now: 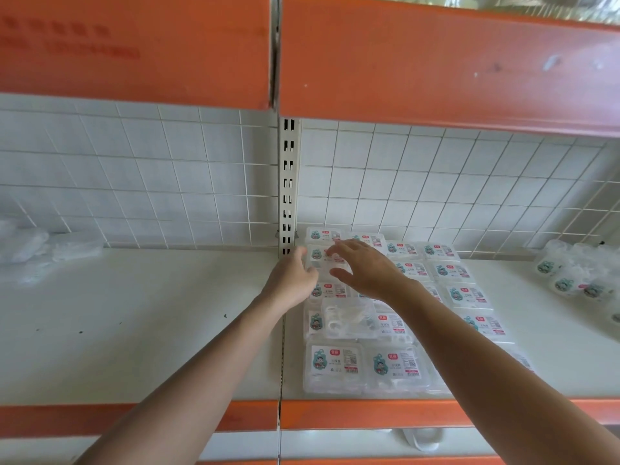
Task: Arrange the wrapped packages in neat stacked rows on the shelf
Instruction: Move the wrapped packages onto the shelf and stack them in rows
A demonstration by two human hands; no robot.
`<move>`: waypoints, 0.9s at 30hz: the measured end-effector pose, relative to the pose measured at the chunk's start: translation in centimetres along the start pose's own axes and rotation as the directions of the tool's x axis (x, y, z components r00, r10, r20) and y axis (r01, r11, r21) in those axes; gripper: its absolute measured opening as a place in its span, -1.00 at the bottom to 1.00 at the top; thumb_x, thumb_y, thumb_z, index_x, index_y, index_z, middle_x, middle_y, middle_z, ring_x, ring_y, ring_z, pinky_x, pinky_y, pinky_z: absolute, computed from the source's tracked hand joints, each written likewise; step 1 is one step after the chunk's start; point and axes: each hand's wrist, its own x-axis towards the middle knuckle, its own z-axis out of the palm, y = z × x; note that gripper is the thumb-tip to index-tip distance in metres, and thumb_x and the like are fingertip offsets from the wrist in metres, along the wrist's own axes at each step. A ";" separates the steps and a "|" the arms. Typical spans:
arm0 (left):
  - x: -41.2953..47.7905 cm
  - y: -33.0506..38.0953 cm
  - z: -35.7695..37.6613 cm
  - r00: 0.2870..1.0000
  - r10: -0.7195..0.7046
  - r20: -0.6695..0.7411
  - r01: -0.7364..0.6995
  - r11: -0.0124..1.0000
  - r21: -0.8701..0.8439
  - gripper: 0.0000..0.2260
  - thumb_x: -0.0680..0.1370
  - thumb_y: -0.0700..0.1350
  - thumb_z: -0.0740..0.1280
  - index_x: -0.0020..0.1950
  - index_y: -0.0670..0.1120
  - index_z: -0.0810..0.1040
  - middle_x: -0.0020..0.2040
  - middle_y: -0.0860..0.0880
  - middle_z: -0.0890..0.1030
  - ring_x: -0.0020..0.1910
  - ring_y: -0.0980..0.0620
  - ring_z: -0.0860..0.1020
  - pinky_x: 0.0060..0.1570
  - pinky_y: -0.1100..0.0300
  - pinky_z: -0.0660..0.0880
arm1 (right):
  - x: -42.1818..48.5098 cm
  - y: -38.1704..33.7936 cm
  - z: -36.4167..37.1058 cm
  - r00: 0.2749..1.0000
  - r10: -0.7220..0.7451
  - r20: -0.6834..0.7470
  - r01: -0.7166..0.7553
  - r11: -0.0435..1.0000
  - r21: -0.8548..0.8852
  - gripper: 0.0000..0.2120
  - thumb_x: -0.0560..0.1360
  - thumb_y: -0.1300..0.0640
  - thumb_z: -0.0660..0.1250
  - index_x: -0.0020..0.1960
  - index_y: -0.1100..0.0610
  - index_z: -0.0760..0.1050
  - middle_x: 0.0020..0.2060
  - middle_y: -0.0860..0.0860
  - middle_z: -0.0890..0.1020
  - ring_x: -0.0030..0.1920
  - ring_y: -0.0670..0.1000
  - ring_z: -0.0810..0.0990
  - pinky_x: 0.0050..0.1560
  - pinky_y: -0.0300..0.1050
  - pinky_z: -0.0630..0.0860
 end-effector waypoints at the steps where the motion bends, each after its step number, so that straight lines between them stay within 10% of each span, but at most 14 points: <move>1: -0.3 0.0 0.0 0.999 0.049 -0.011 -0.048 0.996 0.072 -0.57 0.61 -0.13 0.18 0.49 -0.06 0.26 0.40 -0.02 0.41 0.19 0.02 0.50 0.09 0.15 0.46 | -0.3 0.0 0.0 1.000 0.001 -0.001 -0.001 1.000 0.008 -0.59 0.59 -0.07 0.23 0.40 -0.02 0.33 0.47 -0.01 0.32 0.46 0.02 0.28 0.41 -0.02 0.25; 10: -4.3 2.0 0.8 0.882 0.469 0.052 -0.459 0.830 0.318 -0.62 0.55 0.12 0.31 0.28 -0.05 0.53 0.26 0.03 0.53 0.31 0.02 0.38 0.26 0.19 0.30 | -4.9 1.2 -0.4 0.996 0.027 -0.090 -0.014 0.990 0.142 -0.62 0.60 -0.10 0.19 0.37 0.00 0.40 0.36 -0.05 0.44 0.37 -0.04 0.38 0.30 -0.05 0.39; 15: -4.9 2.7 1.7 0.870 0.362 0.336 -0.493 0.683 0.540 -0.32 0.38 0.30 0.41 0.40 0.01 0.42 0.29 0.07 0.48 0.28 0.03 0.32 0.25 0.11 0.33 | -6.9 1.7 0.0 0.994 0.039 -0.105 -0.020 0.984 0.175 -0.64 0.59 -0.12 0.19 0.33 -0.02 0.43 0.30 -0.07 0.50 0.32 -0.07 0.42 0.23 -0.14 0.40; 27: -2.8 1.8 1.6 0.898 0.411 0.159 -0.436 0.777 0.454 -0.33 0.32 0.06 0.56 0.37 -0.01 0.43 0.26 0.05 0.53 0.25 0.01 0.38 0.22 0.07 0.38 | -9.0 2.7 -0.5 0.999 -0.021 -0.040 0.033 0.951 0.308 -0.44 0.49 -0.21 0.32 0.43 -0.07 0.32 0.36 -0.12 0.44 0.32 -0.10 0.43 0.30 -0.10 0.40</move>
